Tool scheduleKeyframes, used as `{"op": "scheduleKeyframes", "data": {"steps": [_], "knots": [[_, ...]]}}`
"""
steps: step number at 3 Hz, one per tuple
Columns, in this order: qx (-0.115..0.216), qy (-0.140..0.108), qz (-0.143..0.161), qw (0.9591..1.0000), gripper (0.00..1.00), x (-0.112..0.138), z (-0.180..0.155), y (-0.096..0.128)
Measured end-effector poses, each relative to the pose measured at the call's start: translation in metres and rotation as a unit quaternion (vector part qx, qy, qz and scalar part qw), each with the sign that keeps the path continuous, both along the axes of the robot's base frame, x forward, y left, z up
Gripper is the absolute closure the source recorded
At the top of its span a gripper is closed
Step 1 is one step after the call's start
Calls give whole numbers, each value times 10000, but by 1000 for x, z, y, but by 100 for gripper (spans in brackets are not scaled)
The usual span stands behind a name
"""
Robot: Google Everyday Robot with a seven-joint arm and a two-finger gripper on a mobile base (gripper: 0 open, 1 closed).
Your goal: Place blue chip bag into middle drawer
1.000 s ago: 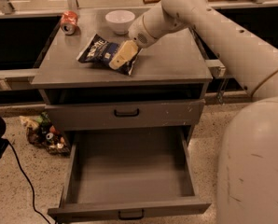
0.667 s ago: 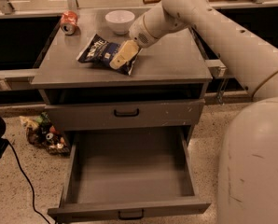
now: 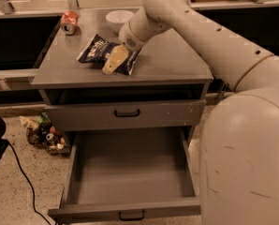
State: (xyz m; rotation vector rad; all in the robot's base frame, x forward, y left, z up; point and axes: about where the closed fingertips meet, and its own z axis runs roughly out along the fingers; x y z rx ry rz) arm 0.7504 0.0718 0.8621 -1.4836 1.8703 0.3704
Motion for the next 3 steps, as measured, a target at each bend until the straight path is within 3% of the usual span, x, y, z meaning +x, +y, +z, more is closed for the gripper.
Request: {"op": "scheduleKeyframes", "data": {"steps": [3], "knots": [[-128, -137, -194, 9996, 65, 10, -16, -5]]}}
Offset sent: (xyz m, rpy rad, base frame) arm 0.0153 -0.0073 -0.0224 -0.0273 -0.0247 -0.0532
